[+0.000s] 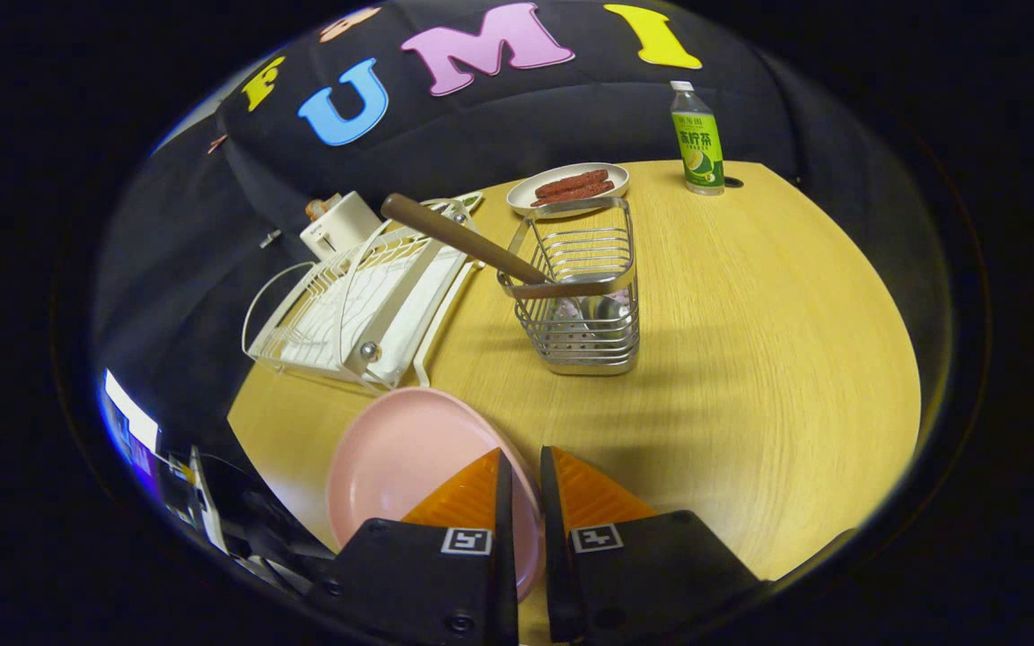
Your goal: Take the plate from the dish rack, then take the spoon from the basket and place it into the plate.
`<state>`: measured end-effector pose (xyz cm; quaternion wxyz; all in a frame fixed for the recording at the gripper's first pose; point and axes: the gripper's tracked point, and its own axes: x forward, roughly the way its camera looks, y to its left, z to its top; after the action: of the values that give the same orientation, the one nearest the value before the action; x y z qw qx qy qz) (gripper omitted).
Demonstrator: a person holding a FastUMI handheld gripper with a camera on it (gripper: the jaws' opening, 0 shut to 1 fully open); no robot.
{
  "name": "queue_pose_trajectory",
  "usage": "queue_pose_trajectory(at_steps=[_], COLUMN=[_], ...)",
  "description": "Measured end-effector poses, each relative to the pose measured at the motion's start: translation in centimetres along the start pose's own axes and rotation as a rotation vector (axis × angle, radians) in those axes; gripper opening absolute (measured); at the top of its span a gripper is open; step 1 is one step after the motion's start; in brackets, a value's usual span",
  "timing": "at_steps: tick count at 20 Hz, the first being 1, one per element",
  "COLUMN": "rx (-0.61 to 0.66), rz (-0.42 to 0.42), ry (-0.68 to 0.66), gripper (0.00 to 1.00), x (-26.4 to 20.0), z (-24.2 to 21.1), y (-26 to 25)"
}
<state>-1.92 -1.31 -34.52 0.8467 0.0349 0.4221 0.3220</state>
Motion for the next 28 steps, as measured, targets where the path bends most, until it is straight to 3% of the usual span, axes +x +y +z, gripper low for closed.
queue_pose_trajectory(at_steps=[1,2,3,5,6,8,15,22,23,24,28], rx=[-0.038,-0.08,-0.11,-0.139,-0.154,-0.19,-0.329,-0.411,-0.423,-0.43,-0.455], rz=[-0.004,-0.012,-0.017,-0.014,-0.016,-0.012,0.007,-0.037,-0.044,-0.045,-0.072], ry=[-0.005,-0.03,-0.069,-0.126,-0.148,-0.21,-0.381,-0.39,-0.384,-0.377,-0.363], gripper=[0.21,0.38,0.47,0.81,0.92,0.98,0.99,0.97,0.94,0.84,0.73], x=[-0.5,-1.2,-1.9,-3.3,-3.8,-5.1,-5.1,-0.6,0.2,0.7,2.3], z=[-0.2,0.0,0.7,2.1,3.1,5.4,12.6,15.6,15.7,15.5,15.3], y=[-0.2,-0.4,-0.7,-0.5,-0.4,0.0,3.1,3.3,3.3,3.3,3.5])
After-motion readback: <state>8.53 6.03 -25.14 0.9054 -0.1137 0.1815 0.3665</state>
